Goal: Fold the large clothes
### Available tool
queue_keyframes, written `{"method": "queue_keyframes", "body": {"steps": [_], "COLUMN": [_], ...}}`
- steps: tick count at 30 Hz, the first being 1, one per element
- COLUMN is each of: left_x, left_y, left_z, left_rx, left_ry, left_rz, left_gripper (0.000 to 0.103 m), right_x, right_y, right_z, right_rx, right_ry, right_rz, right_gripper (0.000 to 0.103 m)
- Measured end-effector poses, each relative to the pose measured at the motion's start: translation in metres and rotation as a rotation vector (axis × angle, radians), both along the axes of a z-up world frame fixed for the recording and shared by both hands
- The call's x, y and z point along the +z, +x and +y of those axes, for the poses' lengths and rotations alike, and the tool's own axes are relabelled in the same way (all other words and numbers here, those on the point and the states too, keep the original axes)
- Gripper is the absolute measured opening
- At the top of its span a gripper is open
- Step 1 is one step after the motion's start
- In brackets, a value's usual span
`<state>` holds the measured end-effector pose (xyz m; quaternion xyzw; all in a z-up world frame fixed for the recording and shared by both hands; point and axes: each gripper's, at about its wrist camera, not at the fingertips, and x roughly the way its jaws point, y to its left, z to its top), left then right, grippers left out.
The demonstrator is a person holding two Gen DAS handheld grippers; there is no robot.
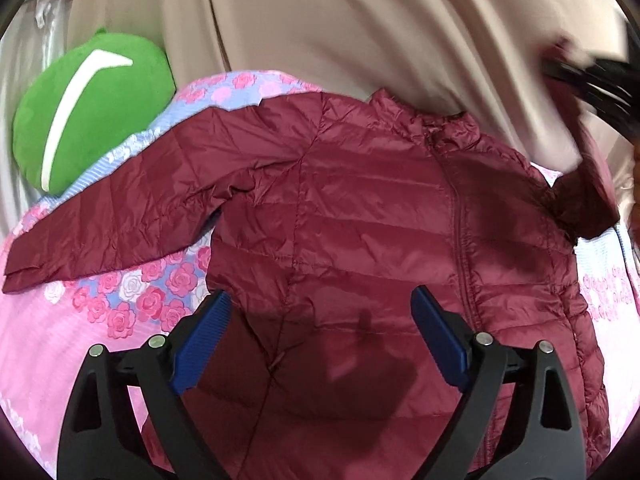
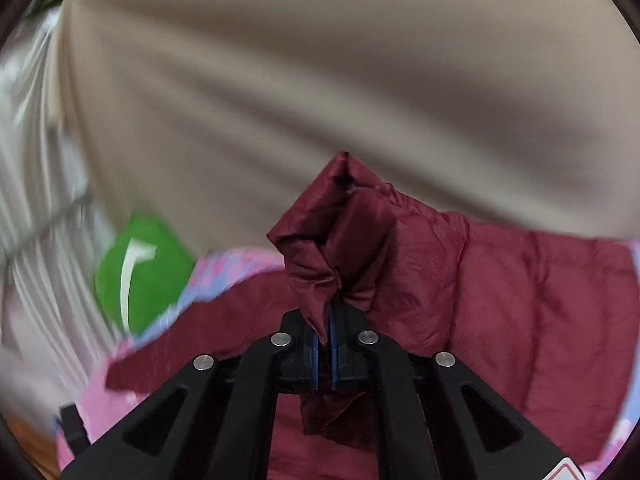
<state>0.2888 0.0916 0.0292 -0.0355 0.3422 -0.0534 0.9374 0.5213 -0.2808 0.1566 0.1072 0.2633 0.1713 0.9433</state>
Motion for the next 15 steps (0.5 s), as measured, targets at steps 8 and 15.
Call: {"method": "queue_keyframes", "body": {"steps": [8, 15], "left_x": [-0.026, -0.028], "left_y": [0.032, 0.087], "left_z": [0.029, 0.035], "left_rx": [-0.009, -0.039], "left_ry": [-0.069, -0.292], "left_rz": [0.112, 0.191], "left_gripper": [0.089, 0.092], "right_x": [-0.103, -0.035], "right_y": [0.014, -0.039], "right_z": [0.161, -0.003], "right_rx": [0.215, -0.094], "right_ry": [-0.279, -0.184], "right_rz": [0.180, -0.054], "right_gripper": [0.021, 0.065]}}
